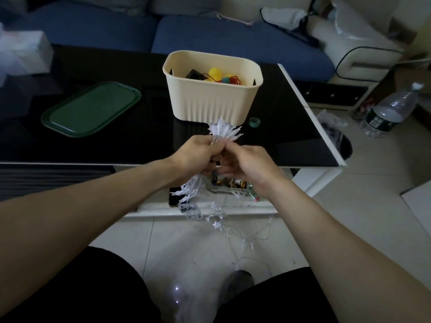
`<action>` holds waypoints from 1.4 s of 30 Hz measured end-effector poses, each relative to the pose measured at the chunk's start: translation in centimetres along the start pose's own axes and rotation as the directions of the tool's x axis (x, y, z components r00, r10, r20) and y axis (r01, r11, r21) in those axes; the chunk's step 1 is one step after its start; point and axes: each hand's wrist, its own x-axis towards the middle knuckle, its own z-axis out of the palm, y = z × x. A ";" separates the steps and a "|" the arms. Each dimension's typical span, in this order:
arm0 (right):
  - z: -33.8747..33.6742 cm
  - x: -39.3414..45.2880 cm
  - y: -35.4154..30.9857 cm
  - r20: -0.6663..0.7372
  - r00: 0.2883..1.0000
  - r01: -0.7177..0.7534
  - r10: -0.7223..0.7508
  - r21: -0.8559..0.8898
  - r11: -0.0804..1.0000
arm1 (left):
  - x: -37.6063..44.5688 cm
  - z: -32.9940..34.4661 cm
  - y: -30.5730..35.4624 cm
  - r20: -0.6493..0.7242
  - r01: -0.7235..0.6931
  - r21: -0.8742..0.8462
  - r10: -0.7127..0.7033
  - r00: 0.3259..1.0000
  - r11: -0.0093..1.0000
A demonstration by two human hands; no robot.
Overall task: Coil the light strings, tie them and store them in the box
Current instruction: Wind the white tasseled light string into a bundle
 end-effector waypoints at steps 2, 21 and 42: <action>-0.2 -0.3 -0.2 0.052 0.996 -0.075 0.075 0.007 0.997 | 0.0 0.1 0.0 -0.019 -0.014 0.023 0.015 1.000 1.000; -1.6 0.5 0.2 0.131 0.974 0.223 -0.185 -0.405 0.887 | 0.6 -0.6 1.3 -0.088 0.029 -0.514 -0.086 0.992 0.857; -6.9 0.5 1.0 0.353 0.924 0.036 0.147 -0.463 0.885 | 1.2 -2.4 1.4 -0.376 -0.072 -0.521 -0.153 0.914 0.851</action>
